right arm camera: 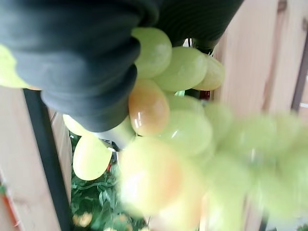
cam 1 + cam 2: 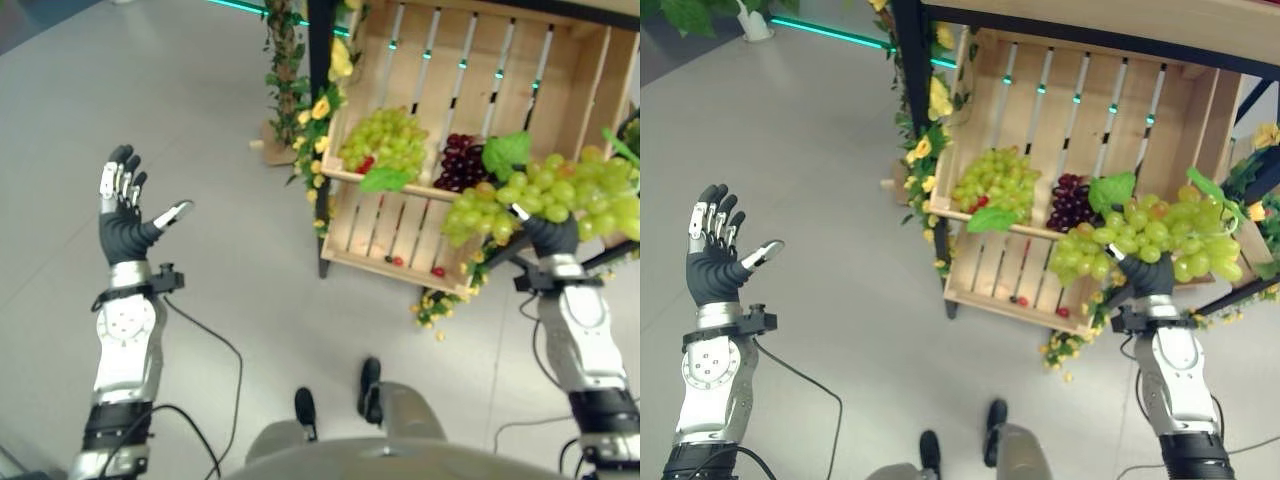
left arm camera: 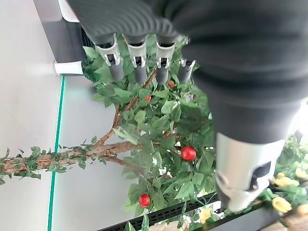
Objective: Pick up the fruits from the basket on one side to the basket on the other side
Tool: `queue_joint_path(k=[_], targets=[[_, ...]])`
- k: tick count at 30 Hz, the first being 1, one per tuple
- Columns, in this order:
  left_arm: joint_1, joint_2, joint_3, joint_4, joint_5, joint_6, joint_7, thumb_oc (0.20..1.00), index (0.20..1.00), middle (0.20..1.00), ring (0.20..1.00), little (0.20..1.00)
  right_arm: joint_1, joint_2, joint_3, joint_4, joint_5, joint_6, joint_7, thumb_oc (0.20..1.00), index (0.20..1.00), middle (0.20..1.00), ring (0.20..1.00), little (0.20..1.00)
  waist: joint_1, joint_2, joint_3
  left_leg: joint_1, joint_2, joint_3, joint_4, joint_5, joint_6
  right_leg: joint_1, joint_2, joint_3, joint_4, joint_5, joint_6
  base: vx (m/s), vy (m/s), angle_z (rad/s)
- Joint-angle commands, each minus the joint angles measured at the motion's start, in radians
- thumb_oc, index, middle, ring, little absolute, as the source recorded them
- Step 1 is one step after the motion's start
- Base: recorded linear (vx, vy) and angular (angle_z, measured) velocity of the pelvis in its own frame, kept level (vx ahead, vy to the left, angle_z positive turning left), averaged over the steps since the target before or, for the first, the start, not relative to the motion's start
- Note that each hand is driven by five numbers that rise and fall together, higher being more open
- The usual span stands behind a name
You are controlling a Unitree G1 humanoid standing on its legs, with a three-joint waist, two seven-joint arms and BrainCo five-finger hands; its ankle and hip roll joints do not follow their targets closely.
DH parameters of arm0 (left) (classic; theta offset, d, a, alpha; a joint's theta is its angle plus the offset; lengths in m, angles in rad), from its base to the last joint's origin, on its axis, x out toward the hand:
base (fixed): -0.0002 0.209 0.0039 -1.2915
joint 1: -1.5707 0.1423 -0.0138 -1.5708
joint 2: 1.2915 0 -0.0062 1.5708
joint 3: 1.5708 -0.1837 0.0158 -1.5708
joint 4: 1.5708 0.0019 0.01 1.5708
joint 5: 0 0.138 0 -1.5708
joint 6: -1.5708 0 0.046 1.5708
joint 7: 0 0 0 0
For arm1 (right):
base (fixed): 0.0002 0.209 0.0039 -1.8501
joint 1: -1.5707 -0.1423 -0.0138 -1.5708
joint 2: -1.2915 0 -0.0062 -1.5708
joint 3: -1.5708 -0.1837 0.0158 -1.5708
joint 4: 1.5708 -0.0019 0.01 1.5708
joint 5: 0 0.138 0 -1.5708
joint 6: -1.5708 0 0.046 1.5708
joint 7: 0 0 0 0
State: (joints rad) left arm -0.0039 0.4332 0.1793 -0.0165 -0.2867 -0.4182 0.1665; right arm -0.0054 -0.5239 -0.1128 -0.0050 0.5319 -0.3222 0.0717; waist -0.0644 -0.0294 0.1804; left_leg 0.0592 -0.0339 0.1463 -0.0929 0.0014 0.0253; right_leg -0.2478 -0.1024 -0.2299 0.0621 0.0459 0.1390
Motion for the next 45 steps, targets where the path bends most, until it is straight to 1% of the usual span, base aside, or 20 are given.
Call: queue_joint_path(k=[1, 3, 4, 5, 6, 7, 9, 10, 11, 12, 14, 15, 16, 17, 18, 19, 22, 26, 35, 45], targets=[[-0.011, 0.028, 0.004, -0.049, 0.051, -0.043, -0.010, 1.000, 1.000, 1.000, 1.000, 1.000, -0.037, -0.019, -0.068, 0.029, -0.006, -0.026, -0.014, 0.200, 0.200, 0.200, 0.200, 0.200, 0.017, -0.012, -0.041, 0.043, -0.021, 0.026, 0.031, -0.099, -0.039, 0.071, 0.028, -0.011, 0.000, -0.012, 0.002, 0.27, -0.083, 0.43], [-0.013, 0.013, 0.001, -0.049, 0.037, -0.045, -0.007, 1.000, 1.000, 1.000, 1.000, 1.000, -0.035, -0.022, -0.074, 0.026, 0.000, -0.031, -0.017, 0.200, 0.200, 0.200, 0.200, 0.200, 0.014, -0.010, -0.043, 0.042, -0.015, 0.025, 0.089, -0.136, -0.049, 0.085, 0.028, -0.015, 0.033, -0.024, -0.009, 0.29, -0.136, 0.44], [-0.014, 0.003, -0.007, -0.050, 0.019, -0.048, -0.017, 1.000, 1.000, 1.000, 1.000, 1.000, -0.029, -0.026, -0.077, 0.013, 0.000, -0.030, -0.014, 0.200, 0.200, 0.200, 0.200, 0.200, 0.011, -0.013, -0.042, 0.031, 0.003, 0.035, 0.208, -0.153, -0.083, 0.118, 0.020, -0.043, 0.032, -0.051, -0.026, 0.29, -0.170, 0.21], [-0.014, 0.003, -0.008, -0.050, 0.018, -0.048, -0.018, 1.000, 1.000, 1.000, 1.000, 1.000, -0.028, -0.026, -0.078, 0.013, 0.000, -0.030, -0.014, 0.200, 0.200, 0.200, 0.200, 0.200, 0.009, -0.012, -0.040, 0.027, 0.006, 0.033, 0.220, -0.158, -0.085, 0.122, 0.021, -0.046, 0.030, -0.052, -0.028, 0.28, -0.200, 0.30], [-0.012, -0.001, -0.012, -0.044, 0.017, -0.049, -0.020, 1.000, 1.000, 1.000, 1.000, 1.000, -0.024, -0.028, -0.082, 0.013, 0.009, -0.032, -0.011, 0.200, 0.200, 0.200, 0.200, 0.200, 0.007, -0.017, -0.038, 0.005, 0.024, 0.043, 0.311, -0.133, -0.112, 0.148, 0.024, -0.055, 0.020, -0.061, -0.039, 0.18, -0.192, 0.49], [-0.012, -0.006, -0.016, -0.038, 0.013, -0.049, -0.020, 1.000, 1.000, 1.000, 1.000, 1.000, -0.019, -0.026, -0.084, 0.015, 0.020, -0.036, -0.010, 0.200, 0.200, 0.200, 0.200, 0.200, 0.005, -0.023, -0.030, -0.033, 0.061, 0.050, 0.447, -0.082, -0.155, 0.180, 0.034, -0.056, 0.010, -0.074, -0.056, 0.26, -0.258, 0.54], [-0.010, -0.015, -0.022, -0.038, -0.003, -0.051, -0.020, 1.000, 1.000, 1.000, 1.000, 1.000, -0.012, -0.011, -0.082, 0.014, 0.041, -0.044, -0.018, 0.200, 0.200, 0.200, 0.200, 0.200, 0.019, -0.043, -0.006, -0.123, 0.101, 0.050, 0.617, 0.019, -0.212, 0.233, 0.040, -0.053, -0.016, -0.091, -0.084, 0.19, -0.257, 0.36], [-0.008, -0.019, -0.026, -0.041, -0.003, -0.050, -0.017, 1.000, 1.000, 1.000, 1.000, 1.000, -0.010, -0.010, -0.079, 0.016, 0.035, -0.044, -0.024, 0.200, 0.200, 0.200, 0.200, 0.200, 0.032, -0.054, 0.009, -0.160, 0.092, 0.029, 0.681, 0.020, -0.221, 0.249, 0.039, -0.048, -0.026, -0.096, -0.094, 0.15, -0.211, 0.04], [-0.005, -0.023, -0.031, -0.039, 0.005, -0.051, -0.009, 1.000, 1.000, 1.000, 1.000, 1.000, -0.008, -0.012, -0.075, 0.021, 0.014, -0.043, -0.035, 0.200, 0.200, 0.200, 0.200, 0.200, 0.040, -0.061, 0.017, -0.194, 0.089, 0.011, 0.682, 0.008, -0.206, 0.263, 0.042, -0.043, -0.040, -0.101, -0.100, 0.17, -0.128, -0.26], [-0.002, -0.026, -0.035, -0.036, 0.008, -0.048, -0.007, 1.000, 1.000, 1.000, 1.000, 1.000, -0.007, -0.015, -0.075, 0.028, 0.004, -0.038, -0.046, 0.200, 0.200, 0.200, 0.200, 0.200, 0.041, -0.061, 0.014, -0.213, 0.102, 0.010, 0.632, -0.008, -0.182, 0.272, 0.042, -0.044, -0.050, -0.103, -0.096, 0.21, -0.053, -0.34], [0.016, -0.027, -0.037, -0.034, 0.014, -0.044, -0.003, 1.000, 1.000, 1.000, 1.000, 1.000, -0.004, -0.007, -0.074, 0.039, -0.003, -0.045, -0.060, 0.200, 0.200, 0.200, 0.200, 0.200, 0.041, -0.051, 0.004, -0.212, 0.141, 0.013, 0.465, -0.033, -0.146, 0.276, 0.043, -0.036, -0.063, -0.110, -0.078, 0.27, 0.097, -0.36], [0.024, -0.015, -0.043, -0.028, 0.036, -0.044, 0.010, 1.000, 1.000, 1.000, 1.000, 1.000, -0.012, -0.018, -0.059, 0.033, -0.049, -0.049, -0.079, 0.200, 0.200, 0.200, 0.200, 0.200, 0.051, -0.029, 0.003, -0.201, 0.156, -0.027, 0.250, -0.002, -0.138, 0.273, 0.053, -0.012, -0.053, -0.124, -0.064, 0.23, 0.144, -0.36], [0.024, -0.016, -0.043, -0.027, 0.037, -0.044, 0.011, 1.000, 1.000, 1.000, 1.000, 1.000, -0.012, -0.018, -0.058, 0.032, -0.051, -0.049, -0.081, 0.200, 0.200, 0.200, 0.200, 0.200, 0.052, -0.030, 0.002, -0.193, 0.154, -0.025, 0.236, 0.004, -0.138, 0.272, 0.051, -0.010, -0.050, -0.126, -0.063, 0.20, 0.148, -0.35], [0.026, -0.017, -0.054, -0.025, 0.039, -0.045, 0.015, 1.000, 1.000, 1.000, 1.000, 1.000, -0.021, -0.015, -0.044, 0.035, -0.065, -0.051, -0.093, 0.200, 0.200, 0.200, 0.200, 0.200, 0.057, -0.021, 0.006, -0.195, 0.156, -0.055, 0.205, 0.024, -0.138, 0.272, 0.055, 0.002, -0.035, -0.136, -0.064, 0.12, 0.075, -0.40], [0.047, -0.022, -0.053, -0.031, 0.030, -0.049, 0.006, 1.000, 1.000, 1.000, 1.000, 1.000, -0.042, -0.018, -0.018, 0.042, -0.071, -0.043, -0.088, 0.200, 0.200, 0.200, 0.200, 0.200, 0.063, -0.018, 0.012, -0.179, 0.142, -0.086, 0.241, -0.012, -0.128, 0.262, 0.050, 0.030, 0.016, -0.162, -0.071, 0.15, 0.133, -0.56], [0.048, -0.019, -0.056, -0.031, 0.024, -0.050, 0.000, 1.000, 1.000, 1.000, 1.000, 1.000, -0.045, -0.013, -0.011, 0.041, -0.080, -0.043, -0.087, 0.200, 0.200, 0.200, 0.200, 0.200, 0.058, -0.011, 0.018, -0.174, 0.144, -0.079, 0.217, -0.010, -0.122, 0.244, 0.045, 0.031, 0.050, -0.170, -0.073, 0.10, 0.142, -0.72], [0.011, 0.010, -0.077, -0.038, 0.031, -0.060, -0.002, 1.000, 1.000, 1.000, 1.000, 1.000, -0.098, -0.016, 0.010, 0.040, -0.109, -0.041, -0.107, 0.200, 0.200, 0.200, 0.200, 0.200, 0.054, -0.011, 0.067, -0.197, 0.103, -0.063, 0.221, -0.027, -0.100, 0.144, 0.019, 0.060, 0.124, -0.174, -0.070, -0.05, 0.136, -0.55], [-0.011, 0.012, -0.083, -0.027, 0.023, -0.062, 0.019, 1.000, 1.000, 1.000, 1.000, 1.000, -0.134, -0.014, 0.039, 0.042, -0.129, -0.042, -0.125, 0.200, 0.200, 0.200, 0.200, 0.200, 0.060, -0.006, 0.072, -0.219, 0.091, -0.048, 0.227, -0.040, -0.090, 0.103, 0.008, 0.073, 0.126, -0.165, -0.064, -0.02, 0.100, -0.07], [-0.016, 0.012, -0.081, -0.023, 0.041, -0.056, 0.036, 1.000, 1.000, 1.000, 1.000, 1.000, -0.113, 0.016, 0.053, -0.017, -0.128, -0.036, -0.103, 0.200, 0.200, 0.200, 0.200, 0.200, 0.045, -0.015, 0.055, -0.195, 0.085, -0.017, 0.211, -0.064, -0.079, 0.114, 0.004, 0.091, 0.105, -0.156, -0.047, 0.05, 0.042, -0.07], [0.042, -0.013, -0.029, -0.034, 0.072, -0.051, 0.078, 1.000, 1.000, 1.000, 1.000, 1.000, 0.055, 0.105, 0.029, -0.186, -0.110, -0.043, -0.047, 0.200, 0.200, 0.200, 0.200, 0.200, 0.009, -0.024, 0.053, -0.175, 0.091, 0.021, 0.211, -0.078, -0.073, 0.112, 0.015, 0.122, 0.094, -0.144, -0.041, 0.02, 0.029, -0.07]])
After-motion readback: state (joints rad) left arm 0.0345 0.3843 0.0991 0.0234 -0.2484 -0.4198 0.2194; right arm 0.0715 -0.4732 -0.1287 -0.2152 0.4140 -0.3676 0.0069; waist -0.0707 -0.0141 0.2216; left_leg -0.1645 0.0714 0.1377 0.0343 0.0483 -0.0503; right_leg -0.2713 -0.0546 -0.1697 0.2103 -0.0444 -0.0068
